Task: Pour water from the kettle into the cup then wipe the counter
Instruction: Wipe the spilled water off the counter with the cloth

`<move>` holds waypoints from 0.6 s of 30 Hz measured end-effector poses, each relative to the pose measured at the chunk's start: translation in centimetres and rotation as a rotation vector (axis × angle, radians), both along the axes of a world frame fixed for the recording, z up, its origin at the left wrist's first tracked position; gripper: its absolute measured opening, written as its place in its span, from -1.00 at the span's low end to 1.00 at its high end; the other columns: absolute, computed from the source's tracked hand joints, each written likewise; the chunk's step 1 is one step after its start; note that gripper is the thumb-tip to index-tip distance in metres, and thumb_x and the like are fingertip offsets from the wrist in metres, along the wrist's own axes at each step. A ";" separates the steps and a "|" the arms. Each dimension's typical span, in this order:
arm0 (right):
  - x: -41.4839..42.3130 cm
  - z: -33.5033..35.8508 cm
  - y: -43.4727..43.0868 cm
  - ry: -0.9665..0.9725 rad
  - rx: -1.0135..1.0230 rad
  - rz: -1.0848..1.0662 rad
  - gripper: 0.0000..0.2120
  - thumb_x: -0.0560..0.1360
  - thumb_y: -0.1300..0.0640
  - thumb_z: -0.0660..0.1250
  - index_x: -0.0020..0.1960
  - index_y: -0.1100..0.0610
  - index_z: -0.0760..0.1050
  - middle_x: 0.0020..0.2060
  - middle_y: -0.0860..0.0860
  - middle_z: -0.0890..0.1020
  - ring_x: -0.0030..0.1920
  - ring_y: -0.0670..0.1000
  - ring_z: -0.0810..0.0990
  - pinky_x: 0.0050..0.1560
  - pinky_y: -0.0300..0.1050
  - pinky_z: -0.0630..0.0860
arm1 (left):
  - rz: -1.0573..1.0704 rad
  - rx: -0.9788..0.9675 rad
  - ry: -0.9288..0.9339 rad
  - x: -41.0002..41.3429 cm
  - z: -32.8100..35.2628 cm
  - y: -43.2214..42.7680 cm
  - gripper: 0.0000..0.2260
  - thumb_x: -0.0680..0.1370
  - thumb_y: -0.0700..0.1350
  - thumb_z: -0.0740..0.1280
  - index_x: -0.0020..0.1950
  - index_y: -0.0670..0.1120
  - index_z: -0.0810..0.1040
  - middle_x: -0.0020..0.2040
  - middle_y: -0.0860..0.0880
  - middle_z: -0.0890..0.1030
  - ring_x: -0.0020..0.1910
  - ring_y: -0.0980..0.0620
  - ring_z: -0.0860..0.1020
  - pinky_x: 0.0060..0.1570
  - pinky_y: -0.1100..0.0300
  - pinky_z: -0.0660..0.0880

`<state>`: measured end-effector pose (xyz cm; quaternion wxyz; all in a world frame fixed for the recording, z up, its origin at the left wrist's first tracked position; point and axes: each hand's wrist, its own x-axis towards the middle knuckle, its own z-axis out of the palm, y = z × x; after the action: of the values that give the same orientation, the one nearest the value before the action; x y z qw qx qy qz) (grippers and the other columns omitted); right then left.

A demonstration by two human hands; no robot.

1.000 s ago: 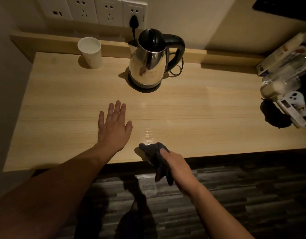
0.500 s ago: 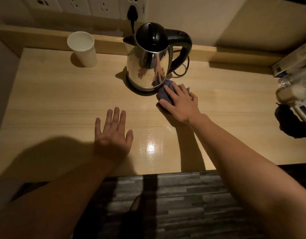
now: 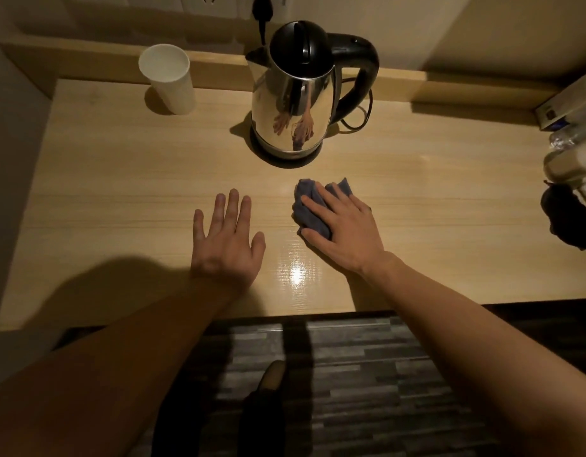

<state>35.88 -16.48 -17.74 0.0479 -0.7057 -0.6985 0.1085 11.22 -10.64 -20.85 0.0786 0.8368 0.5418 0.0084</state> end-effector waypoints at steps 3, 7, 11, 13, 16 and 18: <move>-1.4 0.3 -2.5 0.047 0.005 0.034 -0.39 0.62 -0.37 0.09 0.61 -0.18 0.28 0.65 -0.06 0.25 0.67 0.06 0.12 0.60 0.12 0.10 | -0.002 -0.006 0.019 0.0 -0.2 0.1 -0.37 0.66 0.22 -0.14 0.69 0.00 -0.10 0.71 -0.03 -0.07 0.68 -0.06 -0.11 0.61 -0.23 -0.12; -3.2 0.1 -6.1 0.091 0.014 0.065 -0.43 0.64 -0.30 0.10 0.59 -0.13 0.33 0.64 -0.03 0.28 0.65 0.06 0.18 0.59 0.07 0.11 | -0.021 -0.014 0.008 -0.3 0.2 0.0 -0.37 0.66 0.21 -0.13 0.70 -0.01 -0.07 0.71 -0.05 -0.04 0.68 -0.06 -0.10 0.60 -0.24 -0.11; -5.2 0.5 -10.0 0.170 -0.006 0.070 -0.53 0.68 -0.13 0.22 0.56 -0.08 0.41 0.60 -0.01 0.37 0.61 0.07 0.29 0.52 0.06 0.23 | -0.003 -0.114 -0.218 -1.1 1.0 0.1 -0.36 0.64 0.21 -0.02 0.69 0.07 -0.11 0.71 0.04 -0.08 0.67 0.07 -0.13 0.62 -0.11 -0.17; -6.7 1.3 -12.1 0.280 -0.053 0.011 -0.60 0.68 -0.06 0.27 0.51 -0.07 0.47 0.56 -0.05 0.43 0.58 0.00 0.33 0.46 0.00 0.28 | 0.064 -0.189 -0.444 -2.4 2.0 -0.9 -0.38 0.63 0.18 0.05 0.68 0.09 -0.03 0.71 0.08 -0.02 0.67 0.11 -0.03 0.62 -0.01 -0.07; -9.7 4.0 -14.2 0.738 -0.198 -0.301 -0.71 0.67 -0.04 0.27 0.31 -0.02 0.65 0.26 -0.03 0.69 0.30 -0.06 0.59 0.25 -0.03 0.45 | 0.241 -0.456 -0.766 -4.5 3.8 -4.3 -0.42 0.62 0.14 0.16 0.64 0.07 0.20 0.66 0.05 0.22 0.61 0.04 0.23 0.59 -0.04 0.20; -12.1 6.8 -13.8 1.313 -0.330 -0.633 -0.62 0.64 -0.08 0.23 0.14 0.16 0.69 0.00 0.07 0.73 0.01 0.03 0.68 0.04 0.11 0.57 | 0.415 -0.738 -0.942 -5.4 5.8 -6.8 -0.51 0.66 0.07 0.21 0.59 0.01 0.33 0.59 -0.03 0.36 0.56 -0.01 0.34 0.56 -0.05 0.27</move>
<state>23.83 -30.33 -10.95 0.3776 -0.6612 -0.2645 0.5918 5.82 -17.41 -15.05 0.5888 0.5387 0.5672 0.2036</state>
